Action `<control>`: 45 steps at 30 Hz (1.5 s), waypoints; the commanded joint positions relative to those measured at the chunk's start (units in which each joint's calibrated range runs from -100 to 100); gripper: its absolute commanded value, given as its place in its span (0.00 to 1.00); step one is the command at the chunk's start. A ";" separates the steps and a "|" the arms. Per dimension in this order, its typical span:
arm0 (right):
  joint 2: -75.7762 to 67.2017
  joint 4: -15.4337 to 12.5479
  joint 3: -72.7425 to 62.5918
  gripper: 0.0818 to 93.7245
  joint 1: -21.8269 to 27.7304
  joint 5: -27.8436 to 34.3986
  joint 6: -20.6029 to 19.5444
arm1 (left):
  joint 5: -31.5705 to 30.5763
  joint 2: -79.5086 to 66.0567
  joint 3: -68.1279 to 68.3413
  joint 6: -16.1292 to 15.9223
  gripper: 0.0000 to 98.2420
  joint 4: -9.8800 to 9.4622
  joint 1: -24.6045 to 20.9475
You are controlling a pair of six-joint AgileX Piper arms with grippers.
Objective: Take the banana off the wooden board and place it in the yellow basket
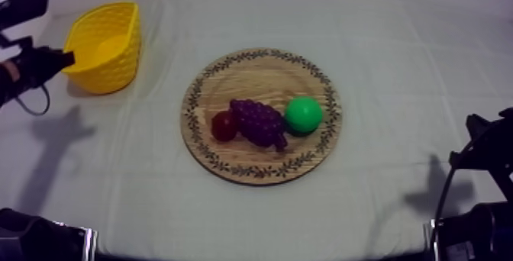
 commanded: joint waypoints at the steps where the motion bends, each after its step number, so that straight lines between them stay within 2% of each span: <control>1: -0.02 -0.02 -0.03 0.00 0.02 -0.01 0.01 | 0.25 -15.80 12.07 0.77 0.00 0.14 -0.86; 3: -0.02 -0.02 -0.03 0.00 0.02 -0.01 0.00 | 0.88 -20.98 16.54 -0.08 0.00 1.74 -1.43; 8: -0.02 -0.02 -0.03 0.00 0.02 -0.01 0.00 | 6.66 -33.03 23.64 -8.39 0.00 10.93 -2.24; 11: -0.02 -0.02 -0.03 0.00 0.02 -0.01 0.00 | 10.12 -39.16 26.33 -11.50 0.00 14.21 -2.79; 15: -0.02 -0.02 -0.03 0.00 0.02 -0.01 0.01 | 12.73 -45.16 28.36 -14.44 0.00 17.50 -2.84; 21: -0.02 -0.02 -0.03 0.00 0.02 -0.01 0.02 | 16.39 -52.87 30.85 -16.89 0.00 21.15 -2.45; 28: -0.02 -0.02 -0.03 0.00 0.02 -0.01 0.01 | 21.75 -59.60 30.64 -21.73 0.03 23.78 -1.97; 30: -0.02 -0.02 -0.03 0.00 0.02 -0.01 0.00 | 24.41 -61.18 29.98 -21.28 0.02 24.04 -1.57; 31: -0.02 -0.02 -0.03 0.00 0.02 -0.01 -0.01 | 25.18 -61.64 29.78 -19.81 0.01 24.11 -1.39; 36: -0.02 -0.02 -0.03 0.00 0.02 -0.01 0.01 | 22.34 -62.53 30.72 -5.80 0.00 24.23 -1.08; 38: -0.02 -0.02 -0.03 0.00 0.02 -0.01 0.00 | 21.20 -62.62 31.08 -2.93 0.00 24.23 -1.05; 40: -0.02 -0.02 -0.03 0.00 0.02 -0.01 -0.01 | 20.64 -62.66 31.26 -2.50 0.00 24.23 -1.04; 45: -0.02 -0.02 -0.03 0.00 0.02 -0.01 0.00 | 20.19 -62.70 31.40 -5.76 0.00 24.23 -1.03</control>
